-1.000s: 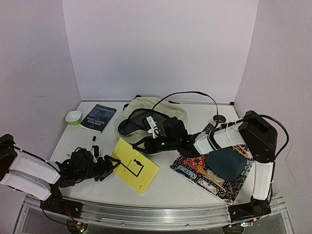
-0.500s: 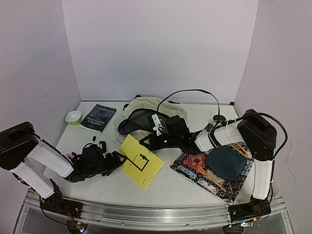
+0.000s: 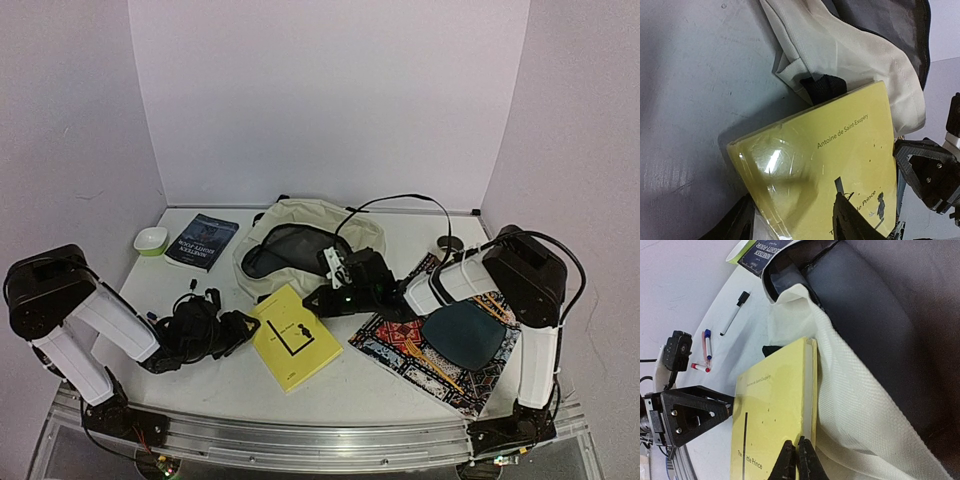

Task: Pack the student bag
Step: Adjust the book at the center of the board, then grab the book at the center of the board.

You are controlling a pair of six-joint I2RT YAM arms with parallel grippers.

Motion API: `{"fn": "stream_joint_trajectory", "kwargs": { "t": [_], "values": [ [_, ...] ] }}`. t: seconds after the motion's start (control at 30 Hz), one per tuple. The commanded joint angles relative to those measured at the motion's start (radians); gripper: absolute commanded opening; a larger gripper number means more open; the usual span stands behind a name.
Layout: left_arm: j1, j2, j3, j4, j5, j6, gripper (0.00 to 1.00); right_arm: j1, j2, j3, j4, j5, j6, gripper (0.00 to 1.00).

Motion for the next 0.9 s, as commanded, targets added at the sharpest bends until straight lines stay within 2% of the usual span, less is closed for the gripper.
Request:
{"fn": "stream_joint_trajectory", "kwargs": {
  "t": [0.0,0.3,0.6,0.87],
  "values": [
    [-0.017,-0.048,0.043,0.199,0.097,-0.011,0.53,0.059,0.023,-0.018,-0.011,-0.143,0.033,0.07],
    [-0.017,-0.135,-0.038,0.407,0.117,-0.095,0.52,0.077,0.042,-0.02,-0.01,-0.16,0.083,0.14],
    [-0.017,-0.111,-0.064,0.535,0.159,-0.128,0.52,0.077,0.05,-0.041,0.02,-0.174,0.117,0.38],
    [-0.019,0.012,-0.025,0.593,0.205,-0.19,0.51,0.091,0.064,-0.026,0.046,-0.198,0.129,0.4]
  ]
}}
